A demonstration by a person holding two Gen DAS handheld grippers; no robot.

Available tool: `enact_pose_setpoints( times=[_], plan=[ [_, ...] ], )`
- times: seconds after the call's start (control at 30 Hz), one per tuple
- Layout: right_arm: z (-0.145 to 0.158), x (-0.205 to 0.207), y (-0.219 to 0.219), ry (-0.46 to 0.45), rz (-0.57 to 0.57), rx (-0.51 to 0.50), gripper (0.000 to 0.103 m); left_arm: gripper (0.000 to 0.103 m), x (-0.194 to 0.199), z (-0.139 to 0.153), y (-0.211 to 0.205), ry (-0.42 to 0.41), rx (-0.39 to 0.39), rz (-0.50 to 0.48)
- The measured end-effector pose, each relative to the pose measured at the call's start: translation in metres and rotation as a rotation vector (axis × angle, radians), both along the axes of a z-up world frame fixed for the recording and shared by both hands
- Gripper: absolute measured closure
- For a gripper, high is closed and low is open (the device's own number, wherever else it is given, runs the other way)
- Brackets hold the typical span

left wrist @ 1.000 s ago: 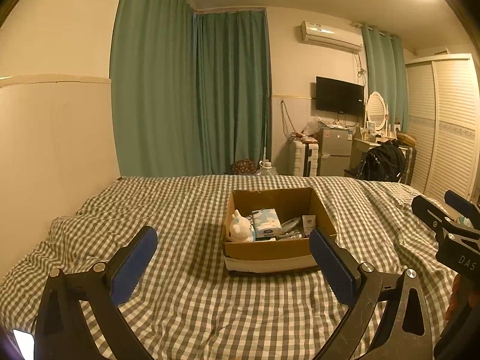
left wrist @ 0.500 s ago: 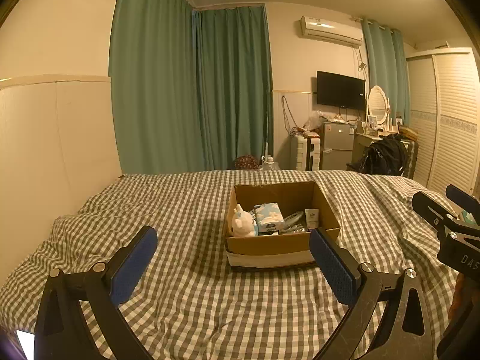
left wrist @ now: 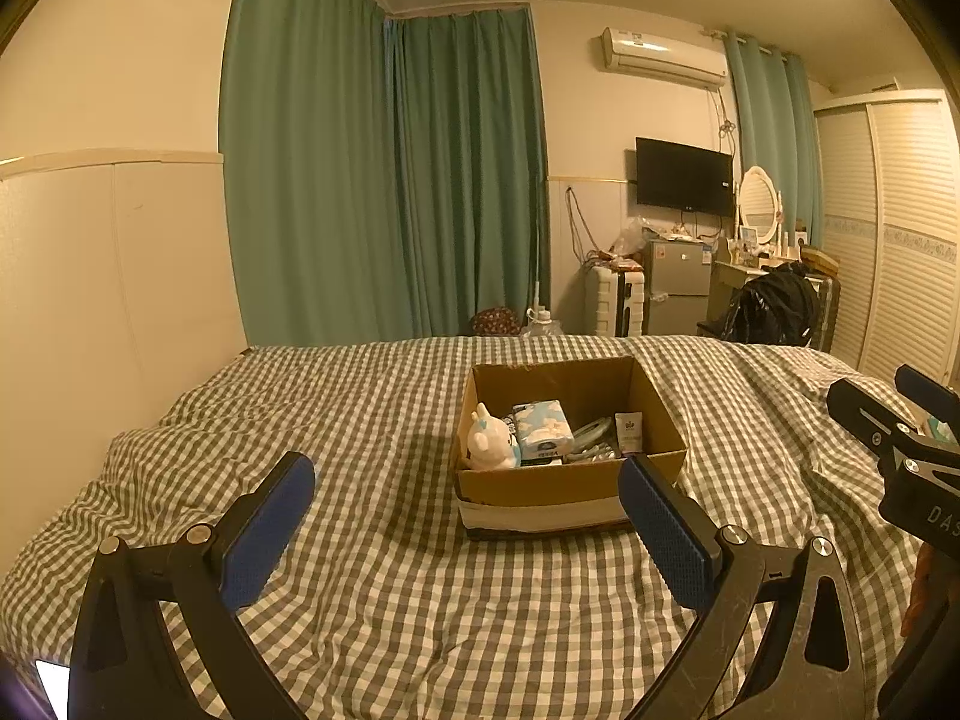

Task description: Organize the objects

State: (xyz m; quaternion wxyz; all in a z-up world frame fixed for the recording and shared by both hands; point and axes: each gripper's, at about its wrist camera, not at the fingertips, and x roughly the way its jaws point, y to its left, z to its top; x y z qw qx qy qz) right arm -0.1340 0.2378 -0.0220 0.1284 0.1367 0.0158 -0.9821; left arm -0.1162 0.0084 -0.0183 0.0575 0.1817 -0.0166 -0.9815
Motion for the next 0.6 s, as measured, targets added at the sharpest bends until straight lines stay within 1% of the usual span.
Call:
enact_pose_setpoints(
  times=[0.6],
  plan=[
    [-0.0032, -0.0031, -0.0018, -0.011, -0.003, 0.002, 0.000, 0.000, -0.0004, -0.0009, -0.0025, -0.002, 0.002, 0.005]
  ],
)
